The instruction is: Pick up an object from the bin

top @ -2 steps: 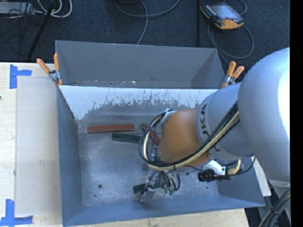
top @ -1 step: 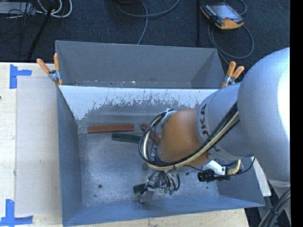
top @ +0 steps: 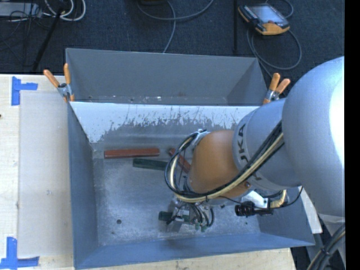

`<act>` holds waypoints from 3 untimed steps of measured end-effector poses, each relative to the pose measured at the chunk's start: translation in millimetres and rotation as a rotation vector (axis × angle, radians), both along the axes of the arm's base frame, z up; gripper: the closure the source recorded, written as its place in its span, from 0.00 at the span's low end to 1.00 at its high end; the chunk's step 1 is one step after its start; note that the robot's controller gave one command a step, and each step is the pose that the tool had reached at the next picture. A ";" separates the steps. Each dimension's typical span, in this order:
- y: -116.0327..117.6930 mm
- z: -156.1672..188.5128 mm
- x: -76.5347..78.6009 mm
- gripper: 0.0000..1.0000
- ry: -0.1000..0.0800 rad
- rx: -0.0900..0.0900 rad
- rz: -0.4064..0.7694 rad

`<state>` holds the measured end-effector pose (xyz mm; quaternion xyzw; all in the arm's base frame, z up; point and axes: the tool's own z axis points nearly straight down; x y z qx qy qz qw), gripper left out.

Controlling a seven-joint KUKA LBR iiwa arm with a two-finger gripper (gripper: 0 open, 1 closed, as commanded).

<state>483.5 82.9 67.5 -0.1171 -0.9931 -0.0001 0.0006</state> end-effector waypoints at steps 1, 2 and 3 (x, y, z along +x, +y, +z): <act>-0.1 12.4 0.0 1.00 -0.001 0.000 -0.004; -0.1 56.2 0.8 1.00 -0.004 0.001 -0.007; -0.2 87.5 1.4 1.00 -0.003 0.001 -0.007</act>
Offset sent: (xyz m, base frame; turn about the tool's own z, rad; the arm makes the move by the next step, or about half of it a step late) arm 0.0002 -0.0001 0.0127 0.0000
